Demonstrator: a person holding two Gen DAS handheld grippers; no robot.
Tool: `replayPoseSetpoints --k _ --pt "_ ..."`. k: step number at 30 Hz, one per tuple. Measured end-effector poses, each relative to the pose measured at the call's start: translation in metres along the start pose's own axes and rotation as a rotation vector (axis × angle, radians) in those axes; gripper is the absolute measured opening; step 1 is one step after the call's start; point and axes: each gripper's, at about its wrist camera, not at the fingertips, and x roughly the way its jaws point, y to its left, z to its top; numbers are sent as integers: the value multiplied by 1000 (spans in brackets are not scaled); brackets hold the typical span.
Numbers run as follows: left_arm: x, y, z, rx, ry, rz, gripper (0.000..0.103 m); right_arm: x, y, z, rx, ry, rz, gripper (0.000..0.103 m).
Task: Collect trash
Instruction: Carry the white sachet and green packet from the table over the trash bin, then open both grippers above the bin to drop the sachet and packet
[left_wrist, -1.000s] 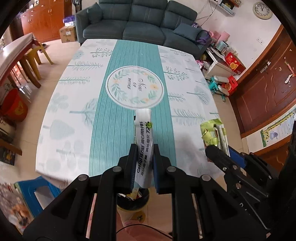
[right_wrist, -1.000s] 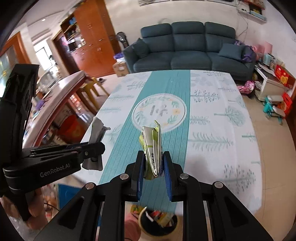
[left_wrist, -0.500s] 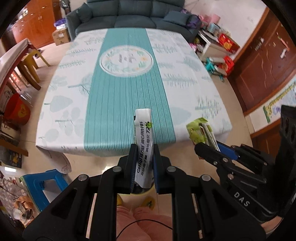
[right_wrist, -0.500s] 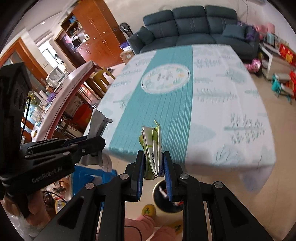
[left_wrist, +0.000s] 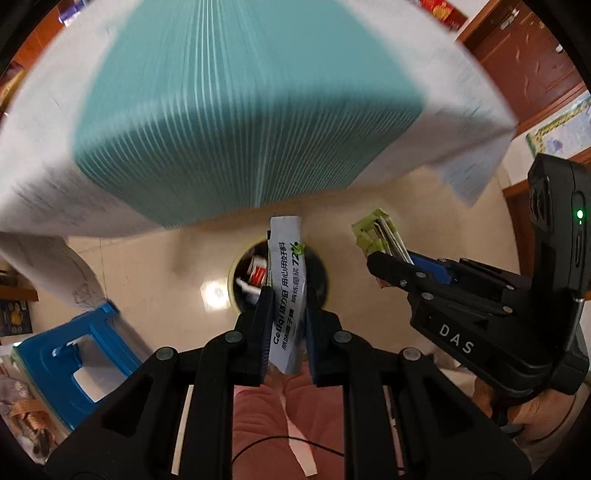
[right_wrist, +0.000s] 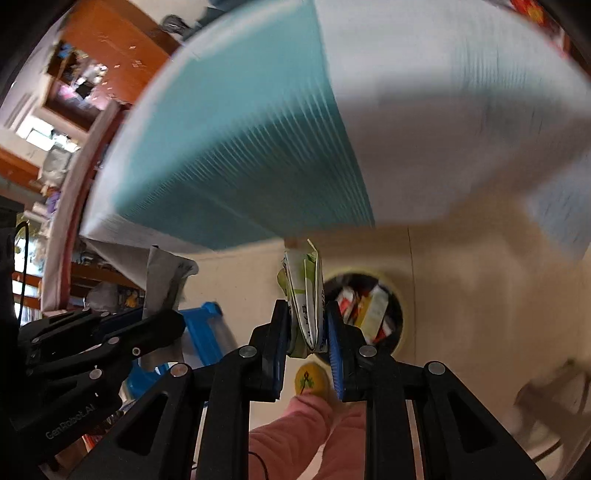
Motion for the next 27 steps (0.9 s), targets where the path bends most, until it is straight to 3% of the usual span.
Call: replayPoseSetpoints --k 6,13,16,17,21,22,24,27 --pt "104 14 -13 19 27 11 13 98 -36 -33 72 43 -39 20" --pt "197 17 -24 34 29 13 13 187 -78 -50 123 56 -50 23" --pt "226 17 -29 36 34 25 13 215 -93 -55 127 64 -44 29" --pt "234 17 -30 33 40 28 14 226 -97 -58 130 73 -42 35" --pt "262 20 -37 1 64 51 50 248 -110 -64 145 79 -52 57" --pt "267 23 -38 -9 61 56 55 249 -113 -64 153 77 -52 60" --pt "275 32 -40 -32 63 69 81 254 -122 -66 171 68 -54 72" --pt "276 41 -40 -48 48 74 83 257 -129 -64 173 58 -53 84"
